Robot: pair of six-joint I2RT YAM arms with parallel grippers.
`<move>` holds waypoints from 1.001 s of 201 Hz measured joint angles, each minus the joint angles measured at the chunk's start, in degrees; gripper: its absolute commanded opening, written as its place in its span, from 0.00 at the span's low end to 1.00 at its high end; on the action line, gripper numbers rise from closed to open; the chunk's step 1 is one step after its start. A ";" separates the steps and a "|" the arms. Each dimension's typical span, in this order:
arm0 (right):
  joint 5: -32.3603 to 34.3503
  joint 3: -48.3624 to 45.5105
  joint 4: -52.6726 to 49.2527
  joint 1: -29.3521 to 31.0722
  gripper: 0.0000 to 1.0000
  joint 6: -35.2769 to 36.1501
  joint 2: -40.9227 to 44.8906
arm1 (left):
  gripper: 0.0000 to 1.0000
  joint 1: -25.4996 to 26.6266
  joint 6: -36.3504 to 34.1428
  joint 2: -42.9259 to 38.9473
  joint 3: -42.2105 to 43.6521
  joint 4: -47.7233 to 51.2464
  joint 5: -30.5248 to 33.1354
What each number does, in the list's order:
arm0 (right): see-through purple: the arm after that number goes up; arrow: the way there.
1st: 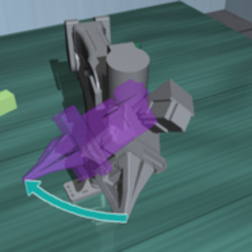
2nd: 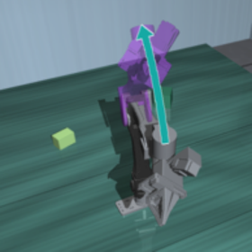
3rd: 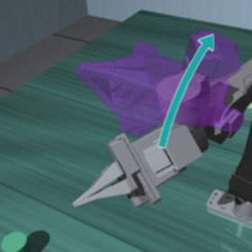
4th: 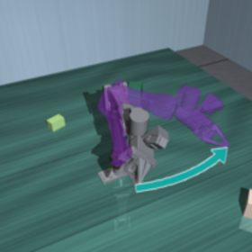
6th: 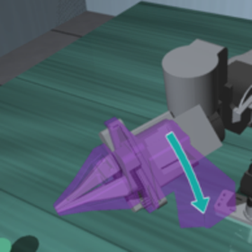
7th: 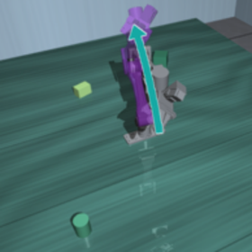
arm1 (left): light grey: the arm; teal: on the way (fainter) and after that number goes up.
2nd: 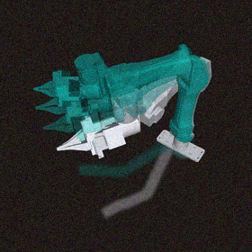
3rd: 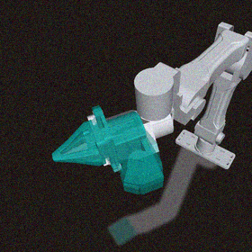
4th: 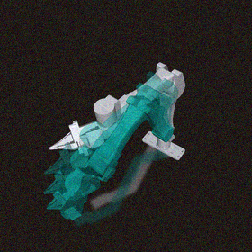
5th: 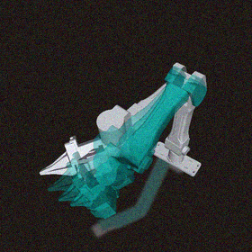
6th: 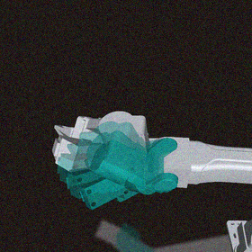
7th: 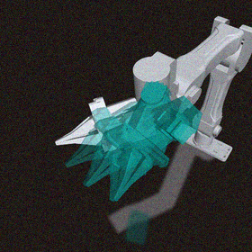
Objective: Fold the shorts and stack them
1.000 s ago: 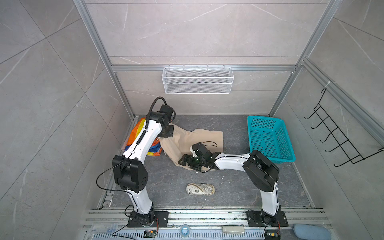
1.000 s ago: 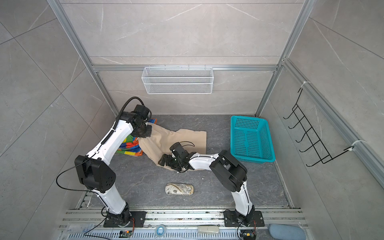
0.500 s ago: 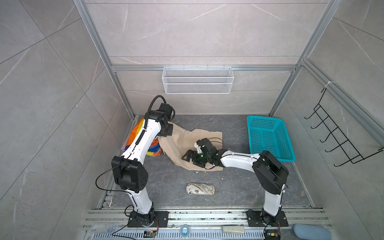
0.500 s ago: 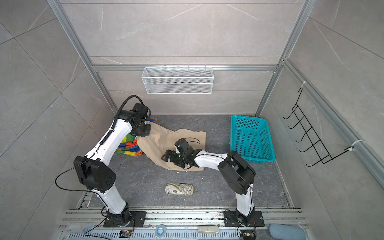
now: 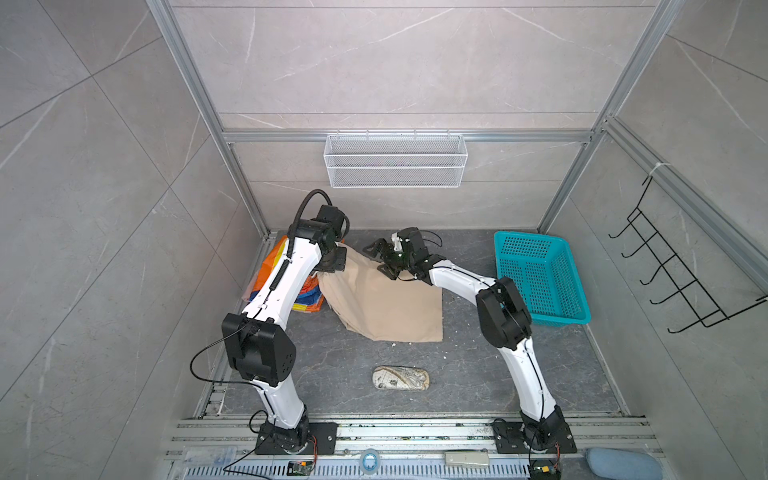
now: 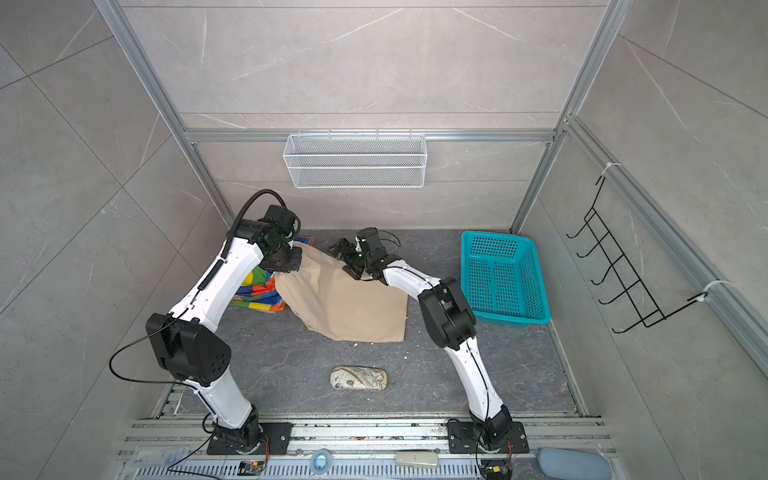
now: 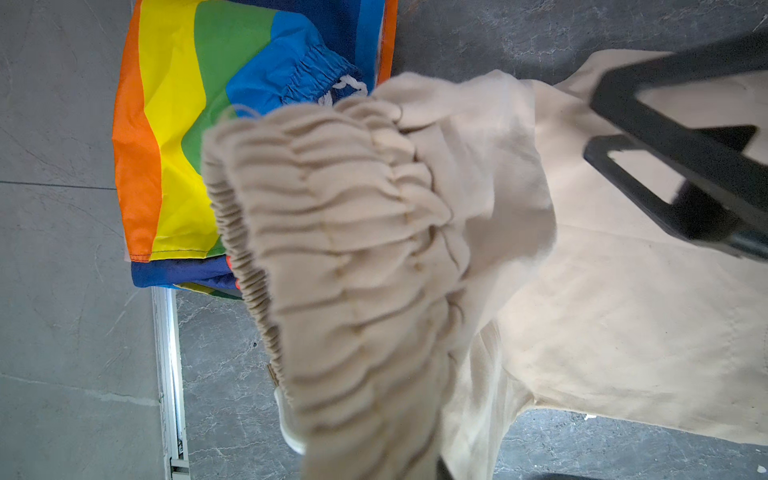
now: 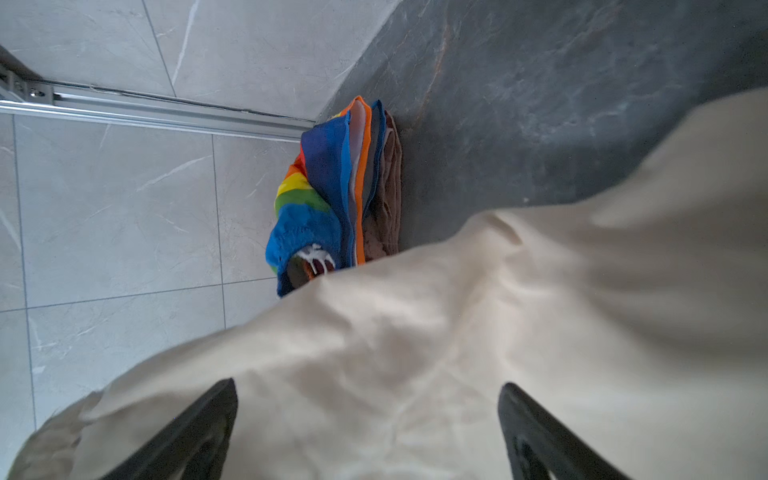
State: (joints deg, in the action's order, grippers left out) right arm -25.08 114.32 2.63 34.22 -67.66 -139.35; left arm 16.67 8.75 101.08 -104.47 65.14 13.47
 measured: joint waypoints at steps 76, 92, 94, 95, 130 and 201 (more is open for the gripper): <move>-1.38 32.09 -12.13 0.04 0.99 -2.29 -22.86 | 0.00 0.00 0.00 -0.02 1.27 -0.42 -1.62; -1.44 34.05 -13.73 -0.07 0.99 -2.25 -23.98 | 0.00 0.00 -0.02 -0.02 1.29 -0.44 -1.62; -1.51 34.25 -13.99 -0.07 1.00 -2.25 -24.02 | 0.00 0.00 -0.02 -0.02 1.29 -0.44 -1.62; -1.53 34.34 -14.08 -0.07 0.99 -2.25 -24.02 | 0.00 0.00 -0.02 -0.02 1.29 -0.44 -1.60; -2.91 36.52 -17.53 -1.20 0.99 -1.05 -22.84 | 0.00 0.00 -0.39 -0.02 1.29 -0.33 -0.66; -5.40 11.08 -22.16 -7.72 0.99 9.92 7.32 | 0.00 0.09 -1.38 0.00 -1.25 2.08 1.07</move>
State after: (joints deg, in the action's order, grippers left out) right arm -30.48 125.40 -19.53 26.50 -57.74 -132.03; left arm 16.75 7.38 101.08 -105.71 67.22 14.55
